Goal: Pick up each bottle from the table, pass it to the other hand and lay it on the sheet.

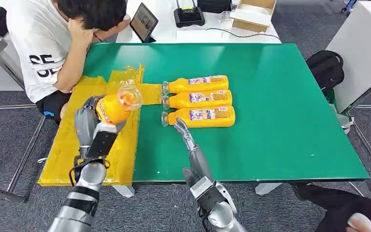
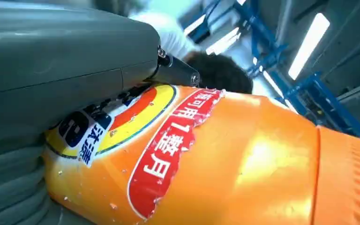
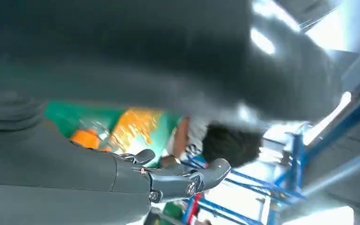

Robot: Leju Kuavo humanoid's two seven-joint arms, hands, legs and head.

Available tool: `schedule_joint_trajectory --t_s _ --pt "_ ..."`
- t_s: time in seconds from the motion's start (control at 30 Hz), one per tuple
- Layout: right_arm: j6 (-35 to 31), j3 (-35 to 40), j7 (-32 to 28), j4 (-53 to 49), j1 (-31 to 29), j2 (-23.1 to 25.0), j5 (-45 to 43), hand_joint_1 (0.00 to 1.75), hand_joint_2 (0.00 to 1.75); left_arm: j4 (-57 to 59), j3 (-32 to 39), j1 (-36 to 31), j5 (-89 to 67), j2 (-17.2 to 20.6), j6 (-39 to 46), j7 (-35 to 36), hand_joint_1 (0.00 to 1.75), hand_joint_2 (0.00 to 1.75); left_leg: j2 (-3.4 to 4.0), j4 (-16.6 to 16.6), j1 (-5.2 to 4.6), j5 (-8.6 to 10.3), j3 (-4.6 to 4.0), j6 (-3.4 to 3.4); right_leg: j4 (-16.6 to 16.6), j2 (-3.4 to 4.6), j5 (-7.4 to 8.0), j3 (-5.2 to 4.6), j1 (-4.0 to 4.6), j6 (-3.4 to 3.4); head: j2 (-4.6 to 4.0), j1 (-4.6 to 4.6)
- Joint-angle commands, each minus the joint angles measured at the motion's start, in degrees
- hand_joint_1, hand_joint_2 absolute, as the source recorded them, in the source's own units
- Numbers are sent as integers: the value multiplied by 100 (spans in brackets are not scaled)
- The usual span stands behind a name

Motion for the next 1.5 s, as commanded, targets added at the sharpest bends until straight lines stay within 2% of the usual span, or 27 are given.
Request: schedule_joint_trajectory --t_s 0.03,0.07,0.23,0.27,0.4,0.53,0.77,1.0,1.03,1.23,1.27,1.5 --pt "-60 301 -111 -134 -291 -118 -60 0 0 3228 -227 -1786 -2286 780 472 966 175 175 -6 -5 0 1 19 6 -1 -12 -4 22 4 -16 0 0" --pt "-47 319 -126 -125 -322 -110 -96 0 0 3672 -345 -2015 -2600 839 105 1218 175 175 -2 -4 -1 0 19 6 -1 -7 -4 19 3 -15 0 4" --pt "-36 349 -128 -115 -355 -82 -118 0 0 4168 -458 -2294 -2972 927 -270 1525 175 175 3 -2 -1 1 9 4 2 -2 -1 9 2 -9 0 2" --pt "-27 379 -125 -106 -364 -90 -121 0 0 4433 -631 -2423 -3237 977 -740 1682 175 175 10 -2 3 -6 26 6 1 2 -6 24 7 -18 0 2" --pt "-27 383 -125 -102 -362 -90 -121 0 0 4436 -627 -2426 -3240 995 -743 1680 175 175 8 1 3 -5 17 6 2 0 -5 16 6 -14 0 0" --pt "-2 410 -95 -52 -351 -103 -136 0 0 4684 -643 -2545 -3277 989 -1749 1686 175 175 8 4 4 -6 15 6 3 1 -5 15 8 -14 0 0" --pt "4 455 -13 83 -318 -89 -113 0 0 4827 -406 -2554 -3039 976 -2448 1753 175 175 6 0 4 -4 14 6 0 -1 -4 15 8 -15 0 2" --pt "26 451 42 226 -323 -70 -129 0 0 4841 -289 -2472 -2937 1003 -2651 1810 173 175 8 -2 3 -3 13 5 -1 3 -3 14 6 -11 0 2" --pt "31 448 56 235 -325 -66 -133 0 0 4850 -260 -2475 -2909 999 -2695 1818 2 175 11 -3 4 -8 28 7 -2 3 -7 28 8 -17 0 0" --pt "54 413 128 384 -342 -48 -141 0 0 4830 314 -2468 -2268 892 -3254 1648 0 175 11 -3 3 -6 24 7 -4 4 -4 25 8 -16 0 4" --pt "61 401 137 431 -359 -46 -144 0 0 4815 393 -2474 -2162 872 -3386 1599 0 0 7 -3 3 -3 16 6 -3 2 -2 19 6 -12 0 2" --pt "95 370 179 505 -376 -36 -175 0 0 4781 528 -2496 -1932 830 -3628 1452 0 0 4 -4 0 -1 15 5 -2 0 -2 17 2 -9 0 4"
